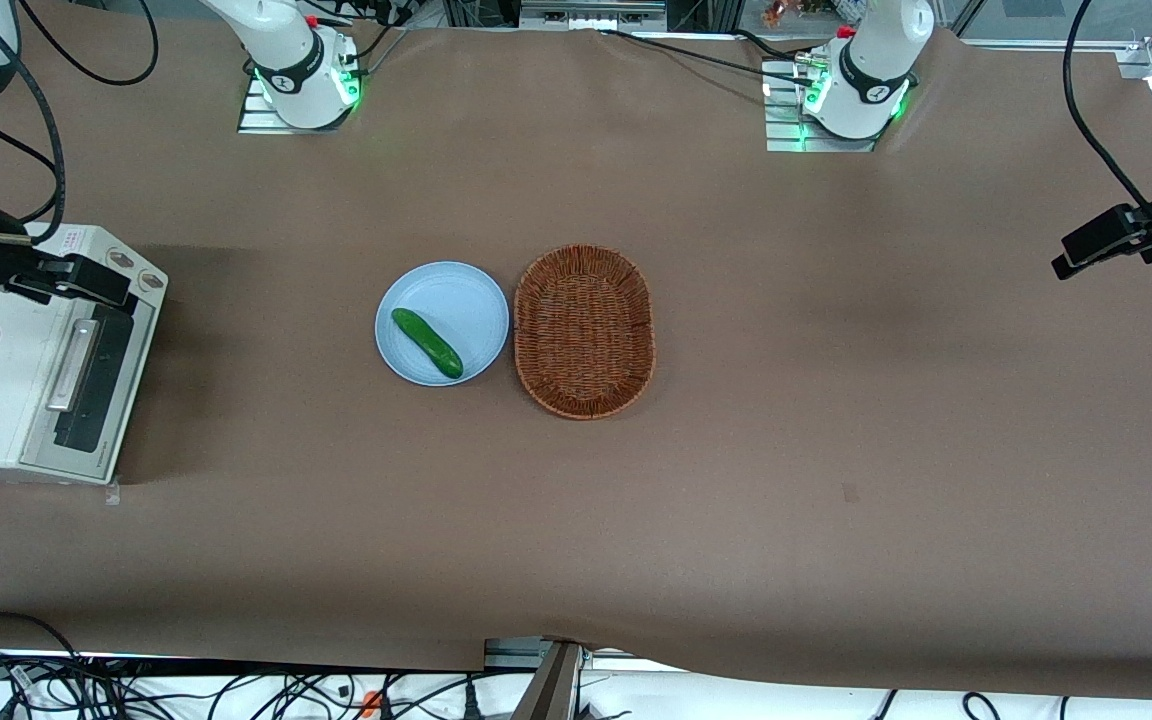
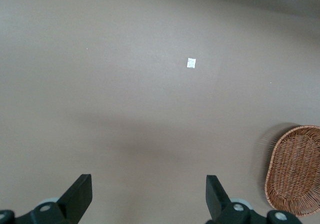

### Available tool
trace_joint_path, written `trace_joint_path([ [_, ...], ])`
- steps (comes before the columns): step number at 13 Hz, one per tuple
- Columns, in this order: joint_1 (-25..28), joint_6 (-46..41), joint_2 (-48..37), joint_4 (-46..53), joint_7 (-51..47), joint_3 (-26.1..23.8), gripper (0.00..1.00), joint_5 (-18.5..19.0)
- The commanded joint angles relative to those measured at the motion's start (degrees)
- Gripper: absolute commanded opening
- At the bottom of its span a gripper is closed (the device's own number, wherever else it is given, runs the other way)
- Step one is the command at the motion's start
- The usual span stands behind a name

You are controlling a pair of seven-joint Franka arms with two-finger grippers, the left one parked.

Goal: Open oven door with right arm only

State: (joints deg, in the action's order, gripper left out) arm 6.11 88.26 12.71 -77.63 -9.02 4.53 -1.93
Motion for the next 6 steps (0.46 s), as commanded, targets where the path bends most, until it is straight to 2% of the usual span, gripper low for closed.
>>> trace_joint_path([
  [1, -0.22, -1.86, -0.76, -0.68, -0.39, -0.05, 1.00, -0.88],
  [6, 0.22, -3.45, -0.24, -0.68, 2.51, -0.14, 1.00, -0.35],
])
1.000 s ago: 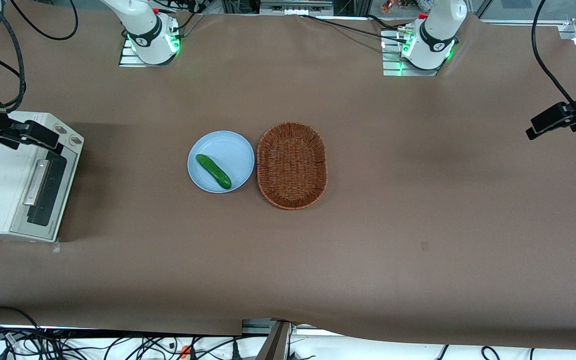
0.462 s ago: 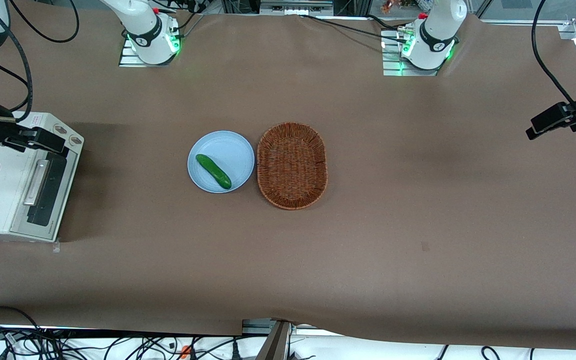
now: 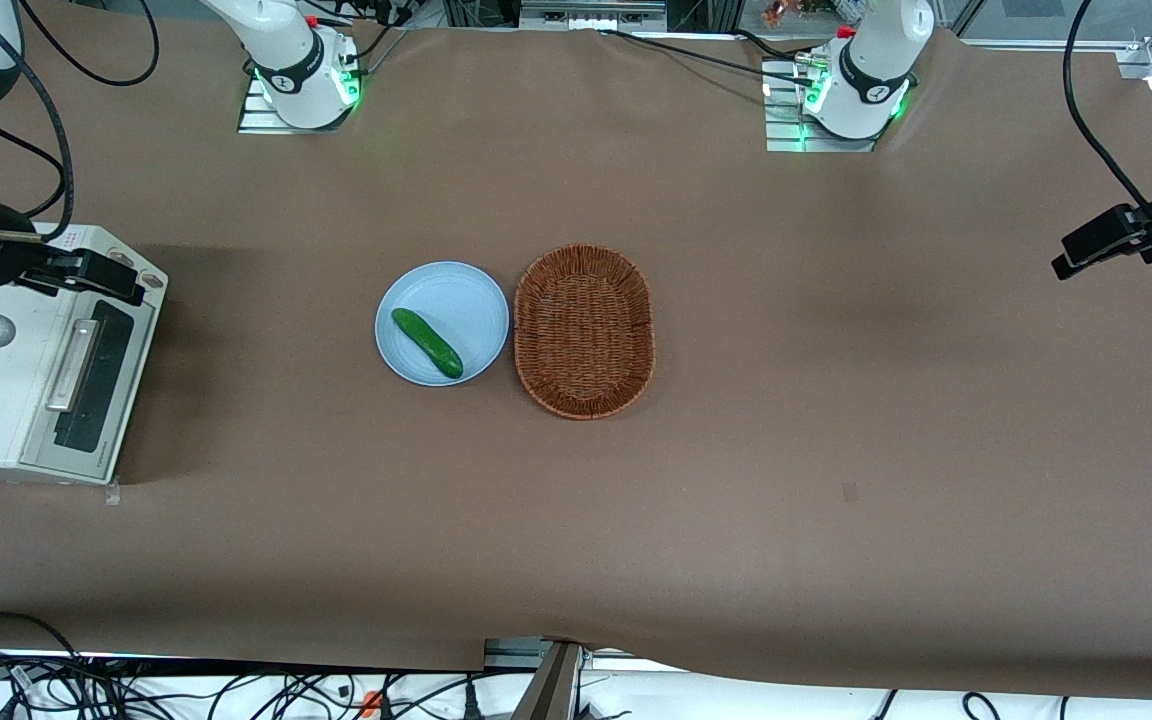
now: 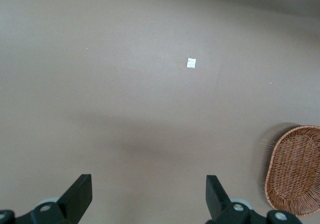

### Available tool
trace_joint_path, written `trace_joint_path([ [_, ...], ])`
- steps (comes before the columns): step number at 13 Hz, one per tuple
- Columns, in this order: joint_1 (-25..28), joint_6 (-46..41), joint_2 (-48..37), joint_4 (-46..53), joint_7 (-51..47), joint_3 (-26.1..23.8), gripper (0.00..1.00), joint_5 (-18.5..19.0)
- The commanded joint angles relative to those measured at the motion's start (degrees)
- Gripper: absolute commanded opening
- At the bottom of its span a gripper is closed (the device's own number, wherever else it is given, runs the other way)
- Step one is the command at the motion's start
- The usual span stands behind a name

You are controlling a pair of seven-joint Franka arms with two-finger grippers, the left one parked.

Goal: Open oven door with right arm only
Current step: 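Move the right gripper down to the silver oven door handle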

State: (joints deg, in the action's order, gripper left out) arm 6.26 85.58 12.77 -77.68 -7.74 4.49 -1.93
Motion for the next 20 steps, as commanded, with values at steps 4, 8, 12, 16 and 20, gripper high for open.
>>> trace_joint_path([
  [4, 0.24, -6.82, 1.82, -2.74, 1.06, -0.27, 1.00, -0.79],
  [8, -0.11, -6.48, 3.58, -7.92, 1.67, -0.18, 0.92, 0.08],
  [12, 0.15, -6.22, 7.35, -8.28, 3.59, -0.18, 0.52, 4.64],
  [16, 0.59, -5.51, 9.64, -8.37, 13.00, -0.27, 0.12, 8.35],
  [20, 1.30, -4.03, 9.64, -11.52, 14.32, -0.27, 0.00, 13.51],
])
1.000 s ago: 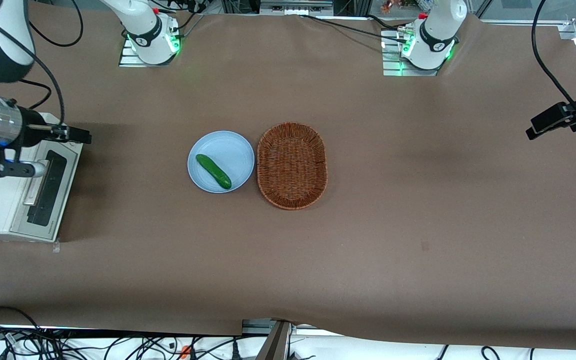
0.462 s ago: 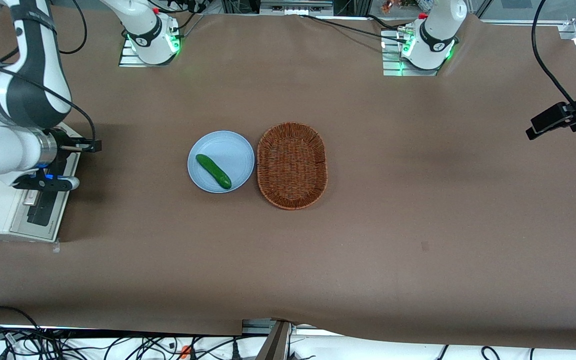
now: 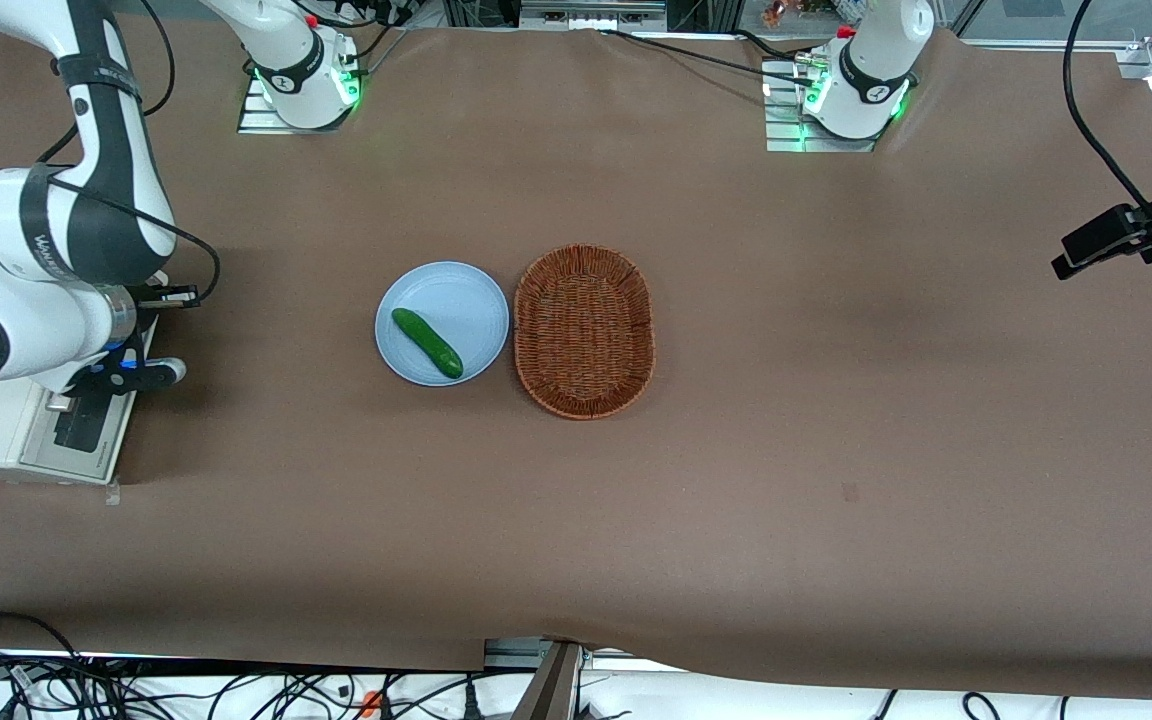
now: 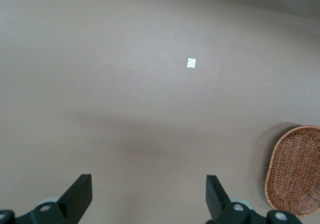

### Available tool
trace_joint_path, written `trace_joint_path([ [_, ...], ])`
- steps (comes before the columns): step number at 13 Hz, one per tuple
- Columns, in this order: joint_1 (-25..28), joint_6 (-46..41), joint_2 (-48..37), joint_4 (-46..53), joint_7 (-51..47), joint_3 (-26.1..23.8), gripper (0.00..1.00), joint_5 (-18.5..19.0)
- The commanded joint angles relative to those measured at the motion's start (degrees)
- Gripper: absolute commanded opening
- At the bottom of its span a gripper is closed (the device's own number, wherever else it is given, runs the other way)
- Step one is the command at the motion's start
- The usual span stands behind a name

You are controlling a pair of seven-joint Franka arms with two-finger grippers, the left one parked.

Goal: Open oven door with right arm only
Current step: 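Move the right gripper down to the silver oven door handle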

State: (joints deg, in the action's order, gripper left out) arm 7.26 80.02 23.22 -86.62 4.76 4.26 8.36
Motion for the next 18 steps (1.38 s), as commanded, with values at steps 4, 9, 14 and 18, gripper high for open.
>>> trace_joint_path([
  [4, -0.57, 9.08, -0.81, -7.32, 8.49, 0.39, 0.00, 10.43],
  [9, -3.65, 12.70, 0.07, -8.65, 18.78, 0.40, 0.00, 17.28],
  [14, -4.00, 14.89, 1.21, -8.65, 22.83, 0.40, 0.00, 24.49],
  [18, -4.71, 18.41, 2.62, -8.65, 24.77, 0.48, 0.00, 27.49],
])
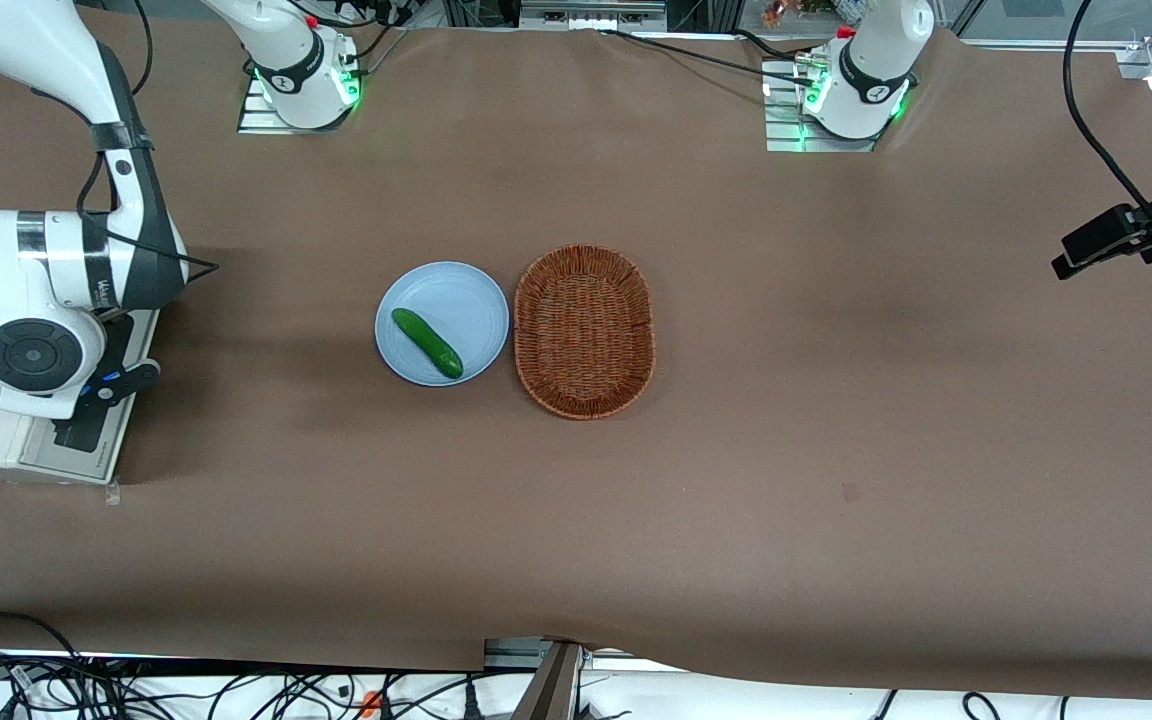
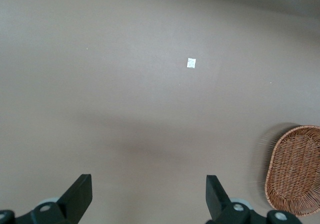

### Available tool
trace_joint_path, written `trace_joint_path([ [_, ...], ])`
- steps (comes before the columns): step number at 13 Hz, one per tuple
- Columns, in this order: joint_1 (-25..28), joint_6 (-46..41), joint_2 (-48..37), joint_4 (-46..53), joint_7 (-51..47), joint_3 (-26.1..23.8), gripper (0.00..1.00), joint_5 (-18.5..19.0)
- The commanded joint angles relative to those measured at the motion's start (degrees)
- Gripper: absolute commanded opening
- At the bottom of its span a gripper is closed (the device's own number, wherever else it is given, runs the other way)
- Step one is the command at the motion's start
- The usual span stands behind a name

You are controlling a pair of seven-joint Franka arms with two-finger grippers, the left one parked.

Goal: Open oven door with right arm only

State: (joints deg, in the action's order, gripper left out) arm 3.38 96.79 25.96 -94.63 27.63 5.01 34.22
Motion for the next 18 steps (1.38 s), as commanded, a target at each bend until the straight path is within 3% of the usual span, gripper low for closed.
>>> trace_joint_path([
  [1, -0.92, 1.82, -0.03, -0.55, 1.90, -0.27, 0.00, 1.73],
  [18, -1.54, 5.51, 1.90, -0.29, 1.73, -0.53, 0.00, -0.02],
])
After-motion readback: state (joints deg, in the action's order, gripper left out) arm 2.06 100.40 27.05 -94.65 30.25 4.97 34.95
